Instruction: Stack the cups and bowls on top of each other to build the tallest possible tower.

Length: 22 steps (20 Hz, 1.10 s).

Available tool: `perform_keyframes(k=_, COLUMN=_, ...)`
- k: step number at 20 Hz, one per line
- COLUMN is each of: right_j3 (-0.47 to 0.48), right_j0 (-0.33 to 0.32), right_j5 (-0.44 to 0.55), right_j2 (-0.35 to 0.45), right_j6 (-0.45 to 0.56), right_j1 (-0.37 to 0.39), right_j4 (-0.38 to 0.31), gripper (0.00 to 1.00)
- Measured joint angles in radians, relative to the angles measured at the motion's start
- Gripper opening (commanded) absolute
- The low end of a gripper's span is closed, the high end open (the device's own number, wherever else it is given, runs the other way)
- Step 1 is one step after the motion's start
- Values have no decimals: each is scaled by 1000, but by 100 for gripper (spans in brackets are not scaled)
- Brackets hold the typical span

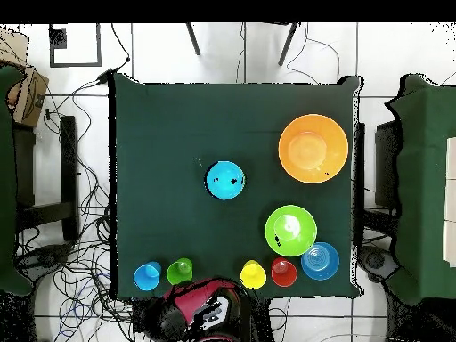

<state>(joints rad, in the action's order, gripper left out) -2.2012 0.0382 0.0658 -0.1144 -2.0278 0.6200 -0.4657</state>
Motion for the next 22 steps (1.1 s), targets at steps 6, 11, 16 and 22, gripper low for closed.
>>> perform_keyframes(k=6, right_j3=-2, right_j0=-11, right_j5=-1, right_j2=26, right_j6=0, right_j1=13, right_j4=0, gripper=100)
perform_keyframes(k=11, right_j3=-12, right_j0=-42, right_j5=-1, right_j2=59, right_j6=0, right_j1=53, right_j4=0, gripper=100)
perform_keyframes(k=16, right_j3=-26, right_j0=-68, right_j5=-1, right_j2=84, right_j6=0, right_j1=99, right_j4=0, gripper=100)
perform_keyframes(k=22, right_j3=-50, right_j0=-90, right_j5=0, right_j2=94, right_j6=0, right_j1=143, right_j4=-1, gripper=100)
